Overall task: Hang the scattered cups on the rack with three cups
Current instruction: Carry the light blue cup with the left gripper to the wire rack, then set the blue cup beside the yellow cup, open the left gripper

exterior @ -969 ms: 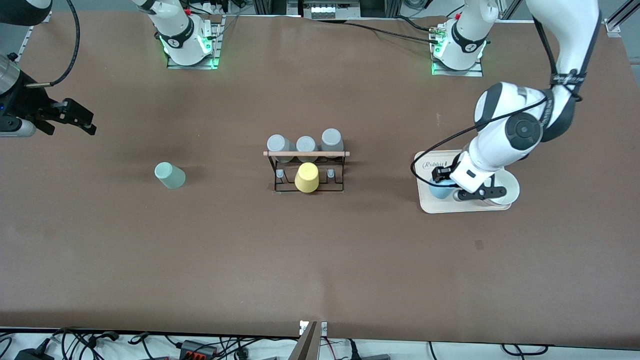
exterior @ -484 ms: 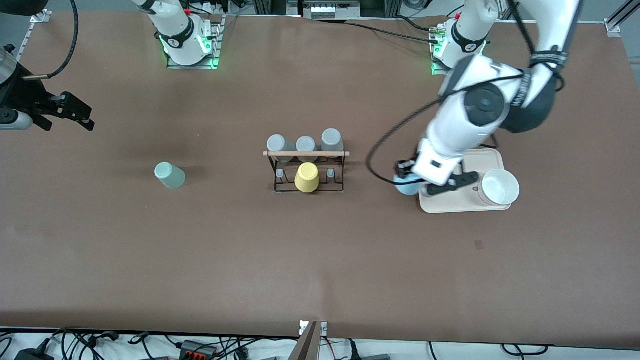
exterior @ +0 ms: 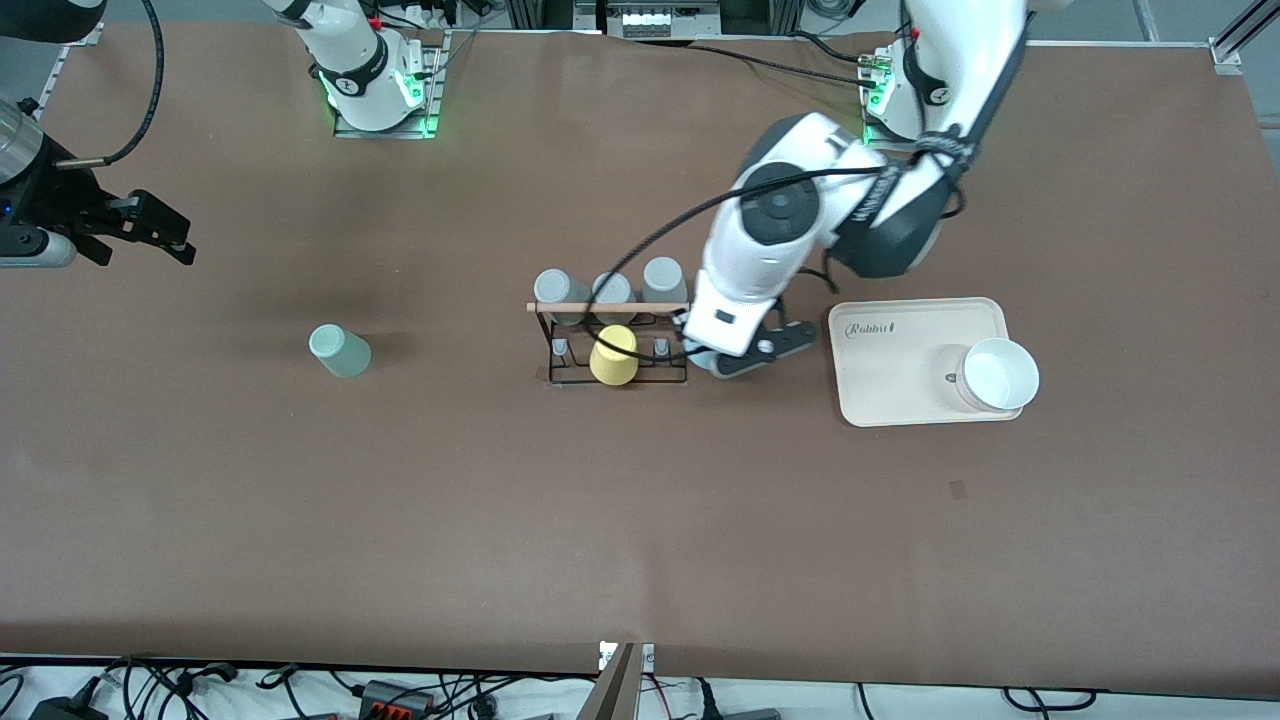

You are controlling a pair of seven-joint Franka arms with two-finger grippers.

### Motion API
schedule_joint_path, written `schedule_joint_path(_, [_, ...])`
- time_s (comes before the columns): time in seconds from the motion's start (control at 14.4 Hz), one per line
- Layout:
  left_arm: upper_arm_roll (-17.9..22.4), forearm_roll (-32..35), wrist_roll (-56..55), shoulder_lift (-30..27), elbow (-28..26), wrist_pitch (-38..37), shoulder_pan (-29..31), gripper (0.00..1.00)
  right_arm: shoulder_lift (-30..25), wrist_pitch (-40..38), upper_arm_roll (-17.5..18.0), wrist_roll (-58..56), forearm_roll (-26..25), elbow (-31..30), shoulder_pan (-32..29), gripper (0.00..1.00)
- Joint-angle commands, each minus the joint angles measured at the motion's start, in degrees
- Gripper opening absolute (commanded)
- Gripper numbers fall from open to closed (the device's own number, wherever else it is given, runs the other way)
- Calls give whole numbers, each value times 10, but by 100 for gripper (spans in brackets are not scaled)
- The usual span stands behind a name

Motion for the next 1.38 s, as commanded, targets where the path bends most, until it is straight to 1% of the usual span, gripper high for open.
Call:
schedule_joint_path(0.0, [9,10,-26,33,65,-20,-19,35,0,-8,3,-7,-1,5,4,100])
schedule_joint_path(0.21, [9,11,-36,34,69,-19,-27,35,6,-8,3,-5,-1,5,3,100])
schedule_joint_path(0.55, [12,12,-54,58,68,-10,-44,35,9,-14,2,2,-1,5,2,100])
schedule_joint_path(0.69, [11,27,-60,67,67,-9,-49,35,9,-14,3,2,-1,5,3,100])
schedule_joint_path(0.83, [11,48,-77,74,62,13,-55,35,10,-13,2,2,-1,5,3,100])
schedule_joint_path(0.97, [10,53,-80,76,58,34,-57,35,10,-13,3,1,-1,5,2,100])
schedule_joint_path(1.31, [9,53,-78,83,48,40,-62,35,12,-13,2,0,-1,5,3,100])
